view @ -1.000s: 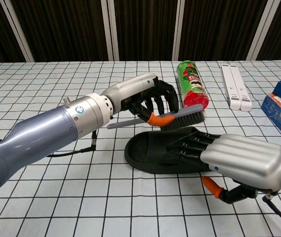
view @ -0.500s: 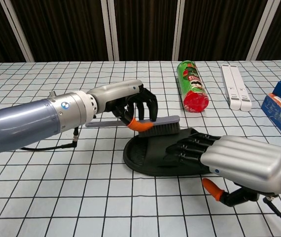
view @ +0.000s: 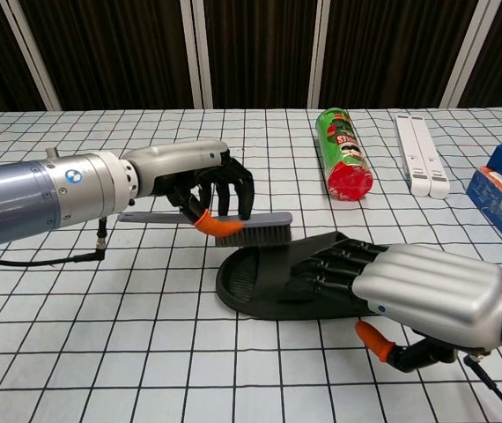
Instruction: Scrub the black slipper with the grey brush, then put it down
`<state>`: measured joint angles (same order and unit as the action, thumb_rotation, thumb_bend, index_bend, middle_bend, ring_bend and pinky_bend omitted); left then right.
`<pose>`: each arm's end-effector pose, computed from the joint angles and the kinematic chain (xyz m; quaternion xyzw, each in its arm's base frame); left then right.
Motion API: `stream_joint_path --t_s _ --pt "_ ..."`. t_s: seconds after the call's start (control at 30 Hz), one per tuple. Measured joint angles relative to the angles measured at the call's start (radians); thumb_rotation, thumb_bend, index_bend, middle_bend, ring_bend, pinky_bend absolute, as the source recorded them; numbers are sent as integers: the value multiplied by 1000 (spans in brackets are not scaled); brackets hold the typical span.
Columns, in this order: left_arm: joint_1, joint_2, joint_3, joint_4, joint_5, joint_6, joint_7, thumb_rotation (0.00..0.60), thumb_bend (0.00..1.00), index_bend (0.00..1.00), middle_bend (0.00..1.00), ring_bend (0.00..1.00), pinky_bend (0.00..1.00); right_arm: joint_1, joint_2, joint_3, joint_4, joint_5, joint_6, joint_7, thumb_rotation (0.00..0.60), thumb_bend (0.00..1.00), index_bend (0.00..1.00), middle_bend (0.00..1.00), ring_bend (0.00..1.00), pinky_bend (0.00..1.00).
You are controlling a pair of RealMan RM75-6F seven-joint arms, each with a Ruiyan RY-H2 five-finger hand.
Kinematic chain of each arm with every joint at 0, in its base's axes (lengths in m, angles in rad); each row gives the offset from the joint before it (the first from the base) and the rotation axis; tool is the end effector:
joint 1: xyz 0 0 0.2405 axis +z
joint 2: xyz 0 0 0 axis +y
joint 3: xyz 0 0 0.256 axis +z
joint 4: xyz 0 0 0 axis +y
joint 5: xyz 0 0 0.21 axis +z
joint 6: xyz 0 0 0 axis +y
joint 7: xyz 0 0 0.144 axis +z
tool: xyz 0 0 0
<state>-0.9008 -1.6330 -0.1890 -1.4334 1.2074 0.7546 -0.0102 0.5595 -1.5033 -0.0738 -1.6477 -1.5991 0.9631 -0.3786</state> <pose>-0.0797 0.3394 -0.0641 -0.7654 -0.4495 -0.3991 0.2297 -0.1606 -0.2143 -0.0423 0.8602 -0.2734 0.3368 0.2679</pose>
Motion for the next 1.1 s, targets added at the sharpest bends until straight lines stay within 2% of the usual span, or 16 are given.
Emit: stream_joint_path --t_s 0.2,0.33,0.47,0.63,0.77,0.9,1.1 --pt "8 -29 -19 7 28 67 -30 600 750 497 648 564 544 -2 -2 6 -6 7 8 1 600 785 0 0 0 11" --pt "15 -65 -31 36 83 131 -79 600 751 499 649 564 544 -3 -4 6 -6 3 14 -10 600 779 0 0 0 11" --pt "22 -66 -28 49 115 150 -107 600 750 498 649 564 543 -12 -2 8 -12 -4 40 -41 600 692 0 0 0 5" --pt "36 -30 -15 31 129 157 -125 600 750 498 648 564 544 -36 20 8 -53 -13 93 -103 600 650 0 0 0 0" --pt "58 22 19 7 161 166 -134 600 750 496 647 564 543 -61 45 16 -80 -15 145 -176 600 646 0 0 0 0" --pt "91 90 71 -22 200 177 -154 600 750 493 646 564 544 -106 68 49 -110 -5 255 -279 600 646 0 0 0 0" --pt "144 212 178 -51 318 216 -193 600 750 484 637 562 541 -175 152 84 -141 30 367 -251 600 646 0 0 0 0"
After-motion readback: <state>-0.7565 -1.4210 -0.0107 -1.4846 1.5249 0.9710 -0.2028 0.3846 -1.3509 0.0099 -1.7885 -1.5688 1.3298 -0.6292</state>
